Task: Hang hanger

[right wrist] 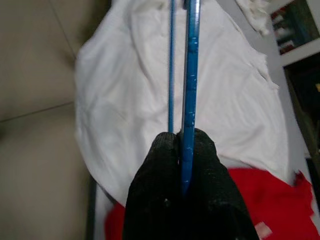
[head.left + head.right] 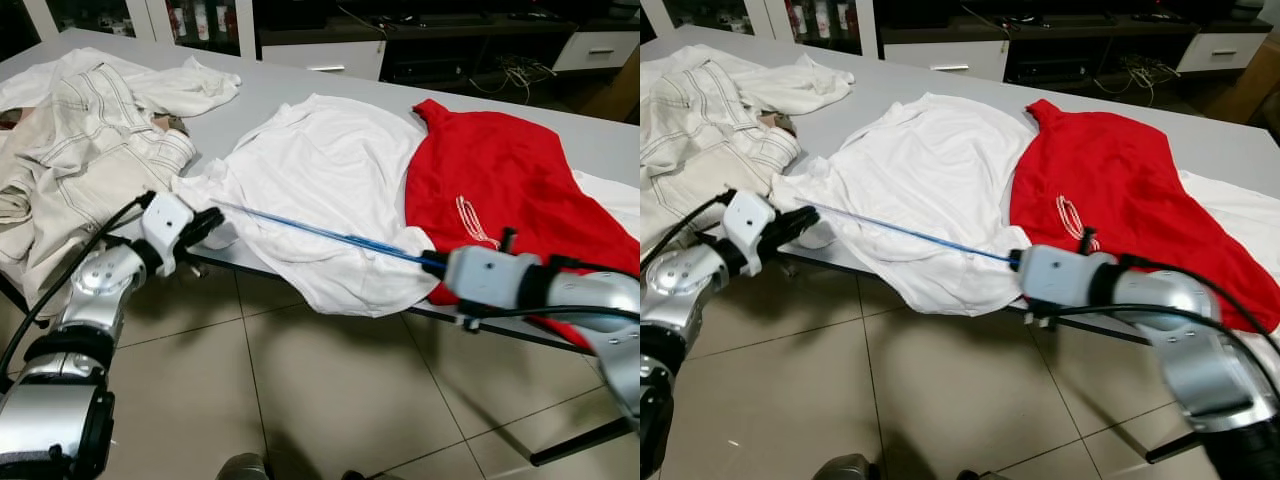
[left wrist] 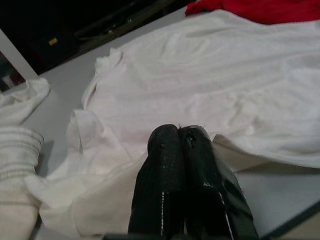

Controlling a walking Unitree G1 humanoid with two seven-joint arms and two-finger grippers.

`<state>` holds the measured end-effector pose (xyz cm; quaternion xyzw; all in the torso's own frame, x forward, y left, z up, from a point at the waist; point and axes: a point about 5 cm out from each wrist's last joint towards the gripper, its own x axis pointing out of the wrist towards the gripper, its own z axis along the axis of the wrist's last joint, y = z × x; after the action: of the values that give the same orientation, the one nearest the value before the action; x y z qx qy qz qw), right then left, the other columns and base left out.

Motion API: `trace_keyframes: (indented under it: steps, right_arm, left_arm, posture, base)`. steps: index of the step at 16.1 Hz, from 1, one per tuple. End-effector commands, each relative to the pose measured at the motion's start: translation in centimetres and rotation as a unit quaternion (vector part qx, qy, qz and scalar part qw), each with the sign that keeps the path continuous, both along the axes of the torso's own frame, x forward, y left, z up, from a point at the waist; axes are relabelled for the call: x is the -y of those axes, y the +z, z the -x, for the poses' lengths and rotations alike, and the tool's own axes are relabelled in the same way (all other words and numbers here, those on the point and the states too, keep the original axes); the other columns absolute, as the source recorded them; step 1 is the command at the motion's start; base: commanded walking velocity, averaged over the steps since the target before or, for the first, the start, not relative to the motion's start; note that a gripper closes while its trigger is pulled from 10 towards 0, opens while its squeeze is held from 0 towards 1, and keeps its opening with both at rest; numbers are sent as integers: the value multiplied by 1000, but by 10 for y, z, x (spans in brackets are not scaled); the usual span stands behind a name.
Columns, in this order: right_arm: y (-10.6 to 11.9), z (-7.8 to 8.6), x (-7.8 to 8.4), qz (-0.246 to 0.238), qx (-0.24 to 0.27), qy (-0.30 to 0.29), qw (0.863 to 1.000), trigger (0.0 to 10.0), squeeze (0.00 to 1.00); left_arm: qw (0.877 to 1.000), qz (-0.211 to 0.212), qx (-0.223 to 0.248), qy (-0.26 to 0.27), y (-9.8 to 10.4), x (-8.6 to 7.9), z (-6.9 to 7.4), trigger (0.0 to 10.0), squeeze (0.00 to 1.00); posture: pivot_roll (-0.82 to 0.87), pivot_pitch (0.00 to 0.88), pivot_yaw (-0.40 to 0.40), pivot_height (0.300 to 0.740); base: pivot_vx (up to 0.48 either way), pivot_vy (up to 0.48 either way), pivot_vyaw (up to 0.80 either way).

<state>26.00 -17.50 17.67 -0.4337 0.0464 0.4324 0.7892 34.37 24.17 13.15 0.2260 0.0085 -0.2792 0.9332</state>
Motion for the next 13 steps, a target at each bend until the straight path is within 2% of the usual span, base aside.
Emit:
trace_keyframes:
  steps: [1, 7, 10, 13]
  right_arm:
    - [2, -1, -8, 11, 10, 9, 1000, 10000, 0]
    - [-9, -10, -14, 46, 6, -16, 999, 10000, 0]
    - [-18, -14, -5, 76, -4, -42, 996, 10000, 0]
    - [-22, -14, 0, 75, -10, -61, 995, 10000, 0]
  left_arm:
    - [1000, -2, 18, -17, 10, 7, -5, 0, 0]
    - [999, -4, 27, -20, 13, 5, -3, 0, 0]
    - [999, -5, 28, -15, 12, 2, -2, 0, 0]
    - [999, -6, 27, -15, 12, 2, -2, 0, 0]
  posture:
    - [46, 45, -16, 740]
    - [66, 42, -23, 740]
    - [69, 42, -24, 740]
    - [68, 41, -22, 740]
  base:
    - [0, 0, 0]
    - [0, 0, 0]
    - [0, 0, 0]
    - [0, 0, 0]
